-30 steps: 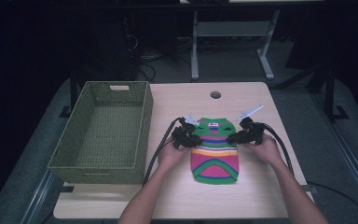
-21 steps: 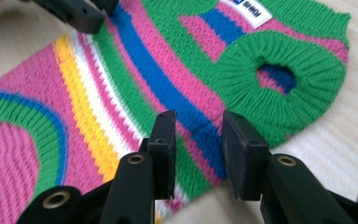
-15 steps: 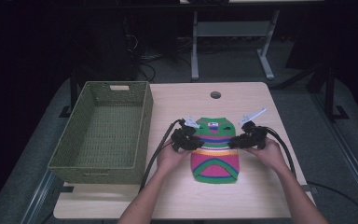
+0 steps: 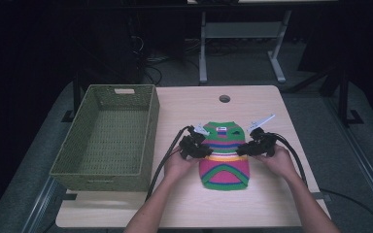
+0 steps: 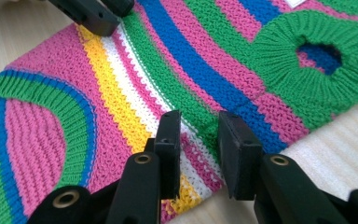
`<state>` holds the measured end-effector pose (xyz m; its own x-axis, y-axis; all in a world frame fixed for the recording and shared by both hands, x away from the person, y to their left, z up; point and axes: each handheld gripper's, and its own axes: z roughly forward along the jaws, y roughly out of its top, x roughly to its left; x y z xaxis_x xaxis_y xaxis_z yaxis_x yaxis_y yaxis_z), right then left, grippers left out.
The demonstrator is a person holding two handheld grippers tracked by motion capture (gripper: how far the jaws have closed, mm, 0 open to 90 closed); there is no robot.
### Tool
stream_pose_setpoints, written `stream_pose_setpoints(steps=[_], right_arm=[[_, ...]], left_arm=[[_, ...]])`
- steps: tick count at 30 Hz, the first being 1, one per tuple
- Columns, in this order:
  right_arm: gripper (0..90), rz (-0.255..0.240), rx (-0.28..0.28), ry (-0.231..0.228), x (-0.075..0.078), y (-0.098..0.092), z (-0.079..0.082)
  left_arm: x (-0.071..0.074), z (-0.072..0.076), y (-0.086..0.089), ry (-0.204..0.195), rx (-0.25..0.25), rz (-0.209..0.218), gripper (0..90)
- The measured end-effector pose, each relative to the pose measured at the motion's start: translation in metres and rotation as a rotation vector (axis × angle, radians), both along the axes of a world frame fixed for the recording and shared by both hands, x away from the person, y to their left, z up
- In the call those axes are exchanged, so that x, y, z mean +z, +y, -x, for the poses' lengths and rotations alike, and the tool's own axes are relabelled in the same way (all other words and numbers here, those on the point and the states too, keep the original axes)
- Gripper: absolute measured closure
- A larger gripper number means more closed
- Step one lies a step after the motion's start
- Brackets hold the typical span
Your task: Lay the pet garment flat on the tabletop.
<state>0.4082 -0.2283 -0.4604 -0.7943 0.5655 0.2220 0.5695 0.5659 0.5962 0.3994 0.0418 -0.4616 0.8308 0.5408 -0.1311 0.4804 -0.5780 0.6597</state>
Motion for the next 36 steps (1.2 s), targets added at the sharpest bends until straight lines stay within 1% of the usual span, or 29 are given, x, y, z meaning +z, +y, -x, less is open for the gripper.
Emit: stream_pose_setpoints(steps=[1, 2, 4, 8, 10, 13, 16, 20, 21, 22, 24, 25, 26, 28, 29, 31, 33, 36], right_arm=[[69.2, -0.007, -0.005, 0.002, -0.0004, -0.0005, -0.0005], [69.2, -0.007, -0.005, 0.002, -0.0004, -0.0005, -0.0005], [69.2, -0.010, -0.005, -0.004, -0.0012, -0.0008, -0.0012], [69.1, -0.010, -0.010, -0.008, -0.0015, -0.0008, -0.0016], [69.0, -0.016, -0.017, -0.002, -0.0014, -0.0005, -0.0015], [69.1, -0.018, -0.017, -0.010, -0.0021, -0.0007, -0.0024], [68.9, -0.020, -0.030, -0.006, -0.0019, -0.0001, -0.0031], [68.7, -0.016, -0.029, -0.012, -0.0019, 0.0006, -0.0042], [68.5, -0.015, -0.028, -0.014, -0.0019, 0.0009, -0.0044], [68.4, -0.011, -0.029, -0.015, -0.0018, 0.0010, -0.0045], [68.0, -0.010, -0.031, -0.014, -0.0016, 0.0012, -0.0043], [67.0, -0.008, -0.031, -0.013, -0.0013, 0.0012, -0.0042], [65.6, -0.017, -0.030, -0.008, -0.0015, 0.0009, -0.0045], [63.0, -0.035, -0.035, -0.007, -0.0004, -0.0002, -0.0034], [61.6, -0.048, -0.035, -0.013, 0.0012, -0.0008, -0.0022], [61.2, -0.045, -0.036, -0.018, 0.0020, -0.0011, -0.0018], [59.2, -0.053, -0.044, -0.021, 0.0041, -0.0016, -0.0015], [57.1, -0.053, -0.053, -0.019, 0.0058, -0.0016, -0.0002]], left_arm=[[-0.0006, -0.0007, -0.0008, 0.001, 0.012, 0.011, 71.8], [-0.0006, -0.0007, -0.0008, 0.001, 0.012, 0.011, 71.9], [0.0001, -0.0023, -0.0002, -0.001, 0.003, -0.007, 71.9], [-0.0001, -0.0042, -0.0009, 0.000, 0.016, -0.005, 71.8], [-0.0002, -0.0055, -0.0005, -0.002, 0.012, -0.011, 71.9], [-0.0006, -0.0073, -0.0010, 0.002, 0.025, -0.001, 71.8], [-0.0007, -0.0087, -0.0005, 0.001, 0.026, -0.002, 71.5], [-0.0010, -0.0101, 0.0003, 0.003, 0.027, 0.001, 71.2], [-0.0012, -0.0100, 0.0002, 0.002, 0.036, 0.009, 70.0], [-0.0005, -0.0094, 0.0004, -0.012, 0.032, 0.004, 69.8], [-0.0001, -0.0086, 0.0004, -0.020, 0.034, 0.003, 69.5], [0.0004, -0.0082, 0.0008, -0.023, 0.036, 0.008, 68.9], [0.0011, -0.0076, 0.0014, -0.030, 0.040, 0.015, 68.7], [0.0024, -0.0067, 0.0021, -0.030, 0.041, 0.025, 68.0], [0.0035, -0.0056, 0.0024, -0.034, 0.044, 0.029, 67.0], [0.0048, -0.0053, 0.0032, -0.034, 0.041, 0.029, 66.2], [0.0064, -0.0051, 0.0041, -0.038, 0.040, 0.035, 64.0], [0.0086, -0.0051, 0.0059, -0.038, 0.045, 0.056, 62.1]])
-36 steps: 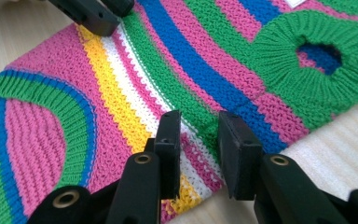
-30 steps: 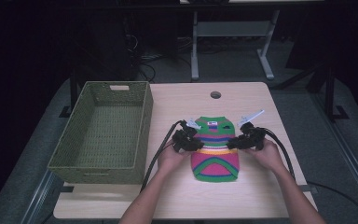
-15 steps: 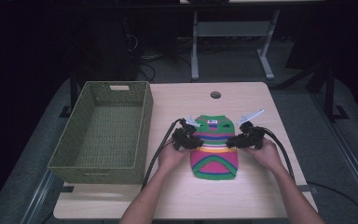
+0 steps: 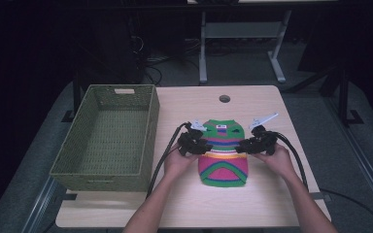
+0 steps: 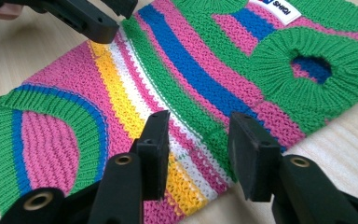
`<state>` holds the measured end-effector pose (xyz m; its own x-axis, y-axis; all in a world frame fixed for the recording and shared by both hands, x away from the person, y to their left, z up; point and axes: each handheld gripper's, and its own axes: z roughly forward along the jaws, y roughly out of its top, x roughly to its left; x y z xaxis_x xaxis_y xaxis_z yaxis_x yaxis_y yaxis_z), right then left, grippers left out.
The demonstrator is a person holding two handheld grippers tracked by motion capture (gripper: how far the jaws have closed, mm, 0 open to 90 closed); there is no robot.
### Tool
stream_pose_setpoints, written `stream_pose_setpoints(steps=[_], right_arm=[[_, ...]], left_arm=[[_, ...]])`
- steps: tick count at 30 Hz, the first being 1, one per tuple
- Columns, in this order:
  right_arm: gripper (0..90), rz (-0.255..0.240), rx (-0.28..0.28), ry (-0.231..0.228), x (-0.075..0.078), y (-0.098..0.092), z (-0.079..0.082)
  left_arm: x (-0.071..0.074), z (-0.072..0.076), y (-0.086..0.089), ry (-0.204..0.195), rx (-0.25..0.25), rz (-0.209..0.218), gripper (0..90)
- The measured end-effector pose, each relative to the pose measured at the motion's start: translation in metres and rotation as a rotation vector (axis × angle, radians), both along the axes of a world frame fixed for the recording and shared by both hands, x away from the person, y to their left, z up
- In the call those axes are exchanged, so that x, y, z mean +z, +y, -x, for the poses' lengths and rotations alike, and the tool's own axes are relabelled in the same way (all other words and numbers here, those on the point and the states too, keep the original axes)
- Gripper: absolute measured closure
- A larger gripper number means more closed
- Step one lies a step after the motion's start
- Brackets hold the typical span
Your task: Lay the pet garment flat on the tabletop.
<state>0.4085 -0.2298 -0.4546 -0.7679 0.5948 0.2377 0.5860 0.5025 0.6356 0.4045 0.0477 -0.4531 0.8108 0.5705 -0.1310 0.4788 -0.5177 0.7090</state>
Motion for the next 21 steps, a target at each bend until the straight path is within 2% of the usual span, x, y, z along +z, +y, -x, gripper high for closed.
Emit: stream_pose_setpoints(steps=[7, 8, 21], right_arm=[[53.5, 0.000, -0.016, -0.001, 0.001, -0.002, 0.002], [53.1, 0.001, -0.017, -0.006, 0.001, -0.003, 0.001], [47.2, -0.006, -0.034, -0.018, 0.004, -0.008, 0.005]], left_arm=[[0.002, 0.001, 0.001, 0.004, 0.005, 0.029, 58.6], [0.004, 0.002, 0.003, -0.006, -0.002, 0.025, 58.0], [0.010, 0.012, 0.005, -0.015, -0.007, 0.031, 52.0]])
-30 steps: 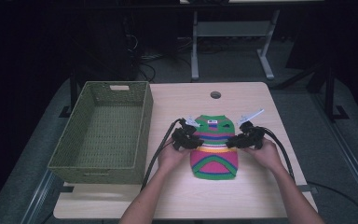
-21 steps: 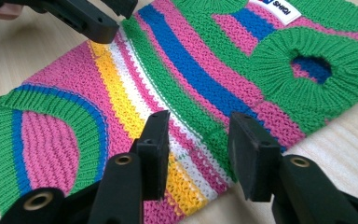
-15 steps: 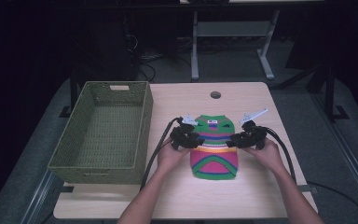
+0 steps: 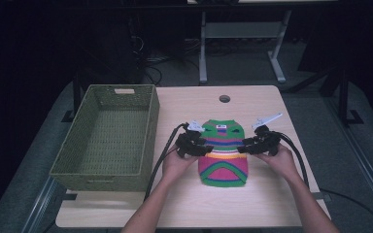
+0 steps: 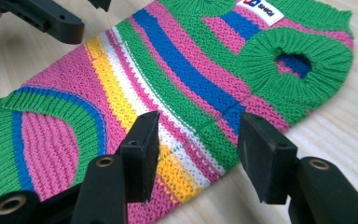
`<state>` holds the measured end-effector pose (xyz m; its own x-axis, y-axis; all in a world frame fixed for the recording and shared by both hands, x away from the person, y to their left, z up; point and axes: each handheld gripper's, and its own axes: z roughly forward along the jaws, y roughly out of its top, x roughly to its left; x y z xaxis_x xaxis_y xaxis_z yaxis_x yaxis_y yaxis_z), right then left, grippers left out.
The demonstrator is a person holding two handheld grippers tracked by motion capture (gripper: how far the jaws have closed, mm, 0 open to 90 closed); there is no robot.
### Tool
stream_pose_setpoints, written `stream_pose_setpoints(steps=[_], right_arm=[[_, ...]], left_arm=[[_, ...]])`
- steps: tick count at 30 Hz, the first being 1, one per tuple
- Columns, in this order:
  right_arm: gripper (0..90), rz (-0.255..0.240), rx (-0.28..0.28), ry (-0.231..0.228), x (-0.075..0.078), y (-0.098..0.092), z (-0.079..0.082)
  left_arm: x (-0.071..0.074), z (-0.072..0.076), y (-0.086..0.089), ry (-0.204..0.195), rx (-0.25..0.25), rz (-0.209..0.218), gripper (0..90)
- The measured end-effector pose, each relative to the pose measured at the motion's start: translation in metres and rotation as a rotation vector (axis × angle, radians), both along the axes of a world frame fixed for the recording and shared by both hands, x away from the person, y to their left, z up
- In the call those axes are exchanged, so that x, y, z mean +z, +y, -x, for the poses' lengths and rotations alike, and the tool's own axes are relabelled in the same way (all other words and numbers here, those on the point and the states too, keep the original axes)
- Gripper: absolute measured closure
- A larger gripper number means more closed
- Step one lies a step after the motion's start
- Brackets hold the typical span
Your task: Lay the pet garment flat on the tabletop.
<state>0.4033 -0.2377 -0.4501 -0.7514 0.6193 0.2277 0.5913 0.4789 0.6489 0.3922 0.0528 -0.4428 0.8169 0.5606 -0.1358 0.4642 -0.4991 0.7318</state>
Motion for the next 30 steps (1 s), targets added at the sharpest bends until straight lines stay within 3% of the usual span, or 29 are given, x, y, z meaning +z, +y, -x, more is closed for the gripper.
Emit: stream_pose_setpoints(steps=[5, 17, 30], right_arm=[[45.2, 0.014, -0.004, 0.000, 0.002, -0.003, 0.003], [41.3, -0.005, -0.014, -0.008, 0.007, -0.010, 0.009], [37.6, -0.010, -0.017, -0.018, 0.011, -0.024, 0.024]], left_arm=[[0.003, 0.003, -0.002, -0.009, -0.008, 0.007, 48.9], [0.006, 0.010, -0.003, -0.011, 0.001, 0.025, 40.9], [0.010, 0.029, -0.003, -0.025, -0.003, 0.052, 32.9]])
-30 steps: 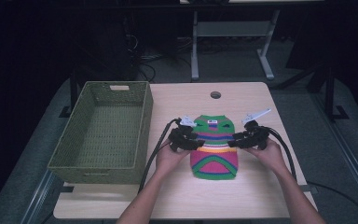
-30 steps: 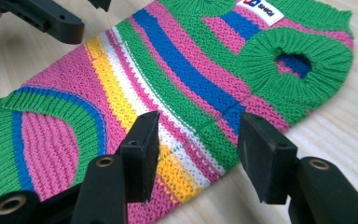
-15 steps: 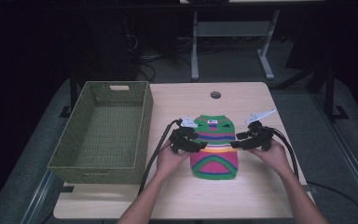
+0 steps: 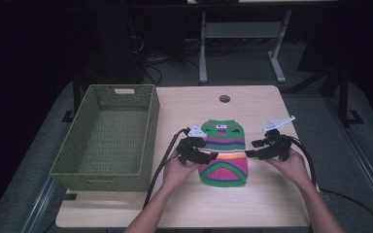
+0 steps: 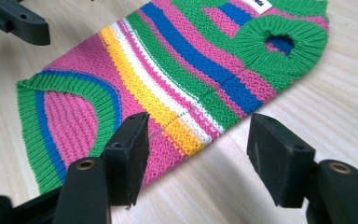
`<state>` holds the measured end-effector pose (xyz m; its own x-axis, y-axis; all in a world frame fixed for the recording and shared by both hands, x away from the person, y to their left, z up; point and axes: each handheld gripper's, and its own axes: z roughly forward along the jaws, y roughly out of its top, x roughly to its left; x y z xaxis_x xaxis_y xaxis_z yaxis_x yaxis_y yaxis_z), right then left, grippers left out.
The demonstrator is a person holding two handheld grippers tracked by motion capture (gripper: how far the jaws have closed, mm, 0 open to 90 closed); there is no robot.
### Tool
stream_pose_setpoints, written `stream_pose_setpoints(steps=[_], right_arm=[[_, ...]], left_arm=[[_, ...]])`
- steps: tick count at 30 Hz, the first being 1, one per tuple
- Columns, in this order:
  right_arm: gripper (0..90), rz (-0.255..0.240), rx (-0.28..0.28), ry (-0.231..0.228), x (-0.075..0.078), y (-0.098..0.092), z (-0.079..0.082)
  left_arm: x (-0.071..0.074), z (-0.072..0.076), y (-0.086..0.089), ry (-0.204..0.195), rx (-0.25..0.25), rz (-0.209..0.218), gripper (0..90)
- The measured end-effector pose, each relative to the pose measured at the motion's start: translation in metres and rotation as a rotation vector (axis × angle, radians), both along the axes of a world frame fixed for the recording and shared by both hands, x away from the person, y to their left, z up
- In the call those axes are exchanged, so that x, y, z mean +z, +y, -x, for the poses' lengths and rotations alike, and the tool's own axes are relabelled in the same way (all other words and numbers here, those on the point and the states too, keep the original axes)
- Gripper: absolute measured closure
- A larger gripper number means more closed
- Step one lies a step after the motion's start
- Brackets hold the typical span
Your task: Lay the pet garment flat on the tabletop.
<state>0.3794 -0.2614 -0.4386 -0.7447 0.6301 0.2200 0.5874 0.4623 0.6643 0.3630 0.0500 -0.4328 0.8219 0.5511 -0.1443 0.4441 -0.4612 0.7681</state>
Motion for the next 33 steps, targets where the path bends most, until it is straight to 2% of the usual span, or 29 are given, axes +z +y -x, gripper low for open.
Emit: stream_pose_setpoints(steps=[1, 5, 7, 12, 17, 21, 22, 26, 28, 33], right_arm=[[37.6, -0.013, -0.006, -0.007, 0.001, -0.002, 0.002], [37.0, -0.014, -0.019, -0.015, 0.002, -0.009, 0.008], [36.8, -0.017, -0.027, -0.022, 0.002, -0.014, 0.011], [35.5, -0.016, -0.029, -0.018, 0.002, -0.021, 0.016], [35.2, -0.014, -0.034, -0.013, 0.001, -0.026, 0.021], [34.5, -0.012, -0.041, -0.006, -0.001, -0.031, 0.025], [34.5, -0.005, -0.041, -0.009, -0.001, -0.033, 0.027], [34.3, -0.005, -0.043, -0.012, -0.001, -0.035, 0.030], [34.2, -0.007, -0.046, -0.012, -0.002, -0.037, 0.033], [33.9, -0.006, -0.047, -0.006, -0.005, -0.039, 0.037]], left_arm=[[0.001, 0.001, 0.001, -0.005, 0.001, 0.001, 32.5], [0.002, 0.006, 0.004, 0.001, 0.012, 0.014, 31.2], [0.002, 0.007, 0.006, -0.009, 0.014, 0.007, 30.6], [0.004, 0.009, 0.012, -0.009, 0.017, -0.003, 29.1], [0.004, 0.014, 0.015, -0.004, 0.031, 0.015, 28.2], [0.004, 0.017, 0.018, -0.016, 0.032, -0.005, 27.0], [0.004, 0.018, 0.020, -0.013, 0.043, 0.003, 26.5], [0.005, 0.020, 0.023, -0.010, 0.046, 0.003, 26.3], [0.005, 0.021, 0.024, -0.007, 0.039, -0.010, 25.8], [0.004, 0.027, 0.026, -0.010, 0.045, 0.000, 25.9]])
